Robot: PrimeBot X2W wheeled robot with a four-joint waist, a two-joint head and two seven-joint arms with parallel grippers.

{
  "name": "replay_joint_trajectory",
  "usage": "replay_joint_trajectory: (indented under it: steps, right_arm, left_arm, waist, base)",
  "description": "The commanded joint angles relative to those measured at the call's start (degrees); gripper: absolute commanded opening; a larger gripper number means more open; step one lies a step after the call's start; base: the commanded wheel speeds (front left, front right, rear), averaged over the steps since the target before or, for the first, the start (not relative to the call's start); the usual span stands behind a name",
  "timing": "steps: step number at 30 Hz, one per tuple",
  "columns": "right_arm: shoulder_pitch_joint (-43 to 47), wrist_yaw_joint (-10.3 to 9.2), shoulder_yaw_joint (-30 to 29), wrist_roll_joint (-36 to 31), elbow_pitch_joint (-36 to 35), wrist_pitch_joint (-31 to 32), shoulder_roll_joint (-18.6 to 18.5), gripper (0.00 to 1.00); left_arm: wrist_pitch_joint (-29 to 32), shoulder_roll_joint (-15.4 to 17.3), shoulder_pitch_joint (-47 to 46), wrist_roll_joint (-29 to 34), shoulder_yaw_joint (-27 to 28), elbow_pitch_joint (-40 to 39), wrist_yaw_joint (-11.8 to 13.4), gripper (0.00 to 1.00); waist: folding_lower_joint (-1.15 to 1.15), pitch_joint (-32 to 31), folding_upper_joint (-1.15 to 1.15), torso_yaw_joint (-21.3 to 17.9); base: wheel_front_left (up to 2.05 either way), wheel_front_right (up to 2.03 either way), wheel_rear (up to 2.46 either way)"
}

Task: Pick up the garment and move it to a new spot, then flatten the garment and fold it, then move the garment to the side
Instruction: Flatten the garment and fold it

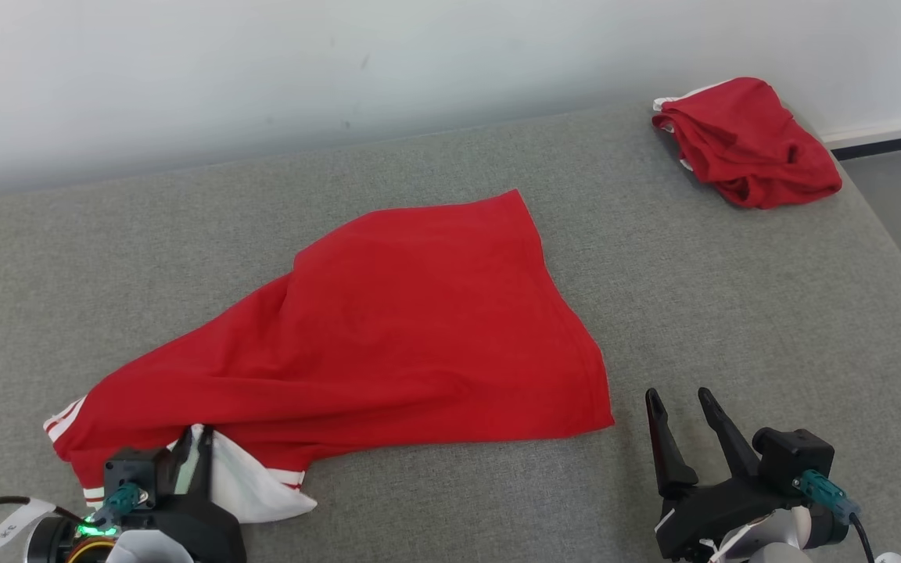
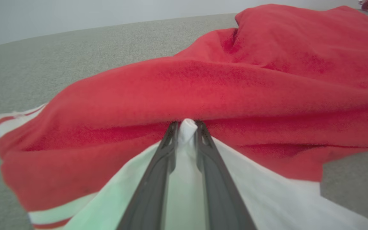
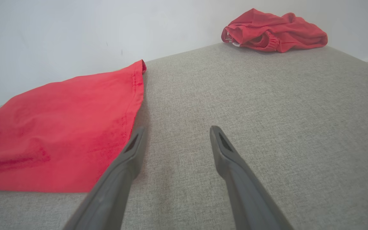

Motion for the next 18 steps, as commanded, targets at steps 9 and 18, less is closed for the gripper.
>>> replay_joint_trajectory:
  steps: [9, 18]
  right_arm:
    - [0.55, 0.14, -0.90, -0.51, -0.03, -0.43, 0.07, 1.00]
    - [1.31, 0.14, -1.36, -0.60, -0.24, -0.36, 0.26, 1.00]
  left_arm:
    - [-3.07, -1.92, 1.46, -0.16, -0.30, -2.91, 1.46, 0.00]
    - [-3.84, -2.87, 11.86, -2.07, 1.10, -13.87, 5.89, 0.00]
  waist:
    - [0.00, -1.18, 0.00, 2.60]
    - [0.00, -1.41, 0.00, 6.06]
  base:
    - [0.00, 0.00, 0.00]
    - [0.00, 0.00, 0.00]
